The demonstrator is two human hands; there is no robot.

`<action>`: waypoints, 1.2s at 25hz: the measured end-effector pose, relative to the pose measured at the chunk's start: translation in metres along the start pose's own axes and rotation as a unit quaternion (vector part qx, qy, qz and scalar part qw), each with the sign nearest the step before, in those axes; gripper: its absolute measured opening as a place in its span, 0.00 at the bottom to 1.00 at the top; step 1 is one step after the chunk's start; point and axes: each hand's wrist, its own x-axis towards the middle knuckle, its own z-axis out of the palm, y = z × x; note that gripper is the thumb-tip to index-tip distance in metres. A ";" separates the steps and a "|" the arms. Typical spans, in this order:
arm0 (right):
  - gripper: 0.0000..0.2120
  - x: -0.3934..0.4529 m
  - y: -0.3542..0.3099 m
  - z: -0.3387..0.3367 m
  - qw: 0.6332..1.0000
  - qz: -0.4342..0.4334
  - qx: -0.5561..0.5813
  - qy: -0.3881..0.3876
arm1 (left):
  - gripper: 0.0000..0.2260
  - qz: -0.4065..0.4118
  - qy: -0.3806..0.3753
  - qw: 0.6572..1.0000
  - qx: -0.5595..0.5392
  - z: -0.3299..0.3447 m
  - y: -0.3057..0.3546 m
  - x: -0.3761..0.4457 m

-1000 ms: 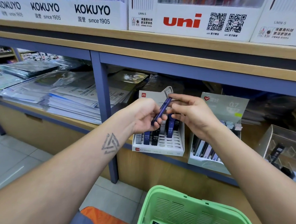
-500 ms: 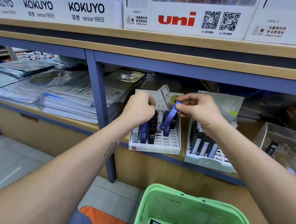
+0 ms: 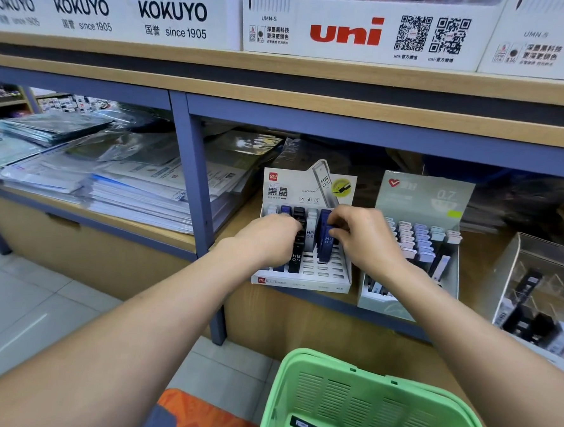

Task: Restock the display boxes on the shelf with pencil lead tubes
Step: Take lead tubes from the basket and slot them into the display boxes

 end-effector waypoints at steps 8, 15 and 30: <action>0.11 -0.004 0.004 0.011 0.999 0.011 -0.030 -0.019 | 0.24 0.017 -0.013 1.000 0.022 -0.001 0.007 -0.002; 0.15 -0.006 -0.006 0.006 0.996 0.005 -0.083 -0.030 | 0.25 0.016 -0.017 1.000 0.010 -0.005 0.007 -0.005; 0.13 -0.208 0.051 0.060 0.939 0.255 0.015 -0.229 | 0.14 0.106 -0.082 0.988 0.072 0.104 0.120 -0.080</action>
